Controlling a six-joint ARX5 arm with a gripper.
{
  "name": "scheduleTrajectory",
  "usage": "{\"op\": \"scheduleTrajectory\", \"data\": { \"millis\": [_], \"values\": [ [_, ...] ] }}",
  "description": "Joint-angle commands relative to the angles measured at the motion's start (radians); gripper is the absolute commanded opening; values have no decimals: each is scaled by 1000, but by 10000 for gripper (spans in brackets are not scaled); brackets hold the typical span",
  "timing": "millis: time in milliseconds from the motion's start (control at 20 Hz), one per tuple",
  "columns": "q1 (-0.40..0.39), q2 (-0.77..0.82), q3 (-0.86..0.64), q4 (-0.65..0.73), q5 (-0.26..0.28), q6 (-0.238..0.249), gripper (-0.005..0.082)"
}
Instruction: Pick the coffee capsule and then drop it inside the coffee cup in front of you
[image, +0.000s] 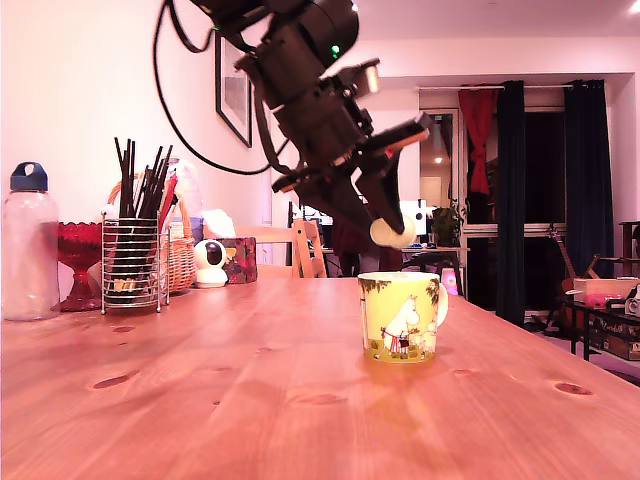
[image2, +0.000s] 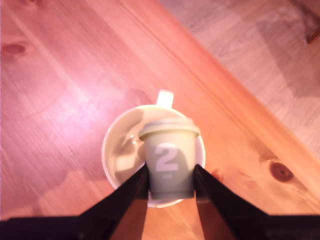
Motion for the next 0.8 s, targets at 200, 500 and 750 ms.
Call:
{"op": "scheduleTrajectory", "data": {
  "millis": [200,500,750],
  "values": [
    [-1,71,15,-23,-3,17,178],
    [0,72,15,-22,-3,17,178],
    [0,72,15,-8,-3,17,178]
  ]
}}
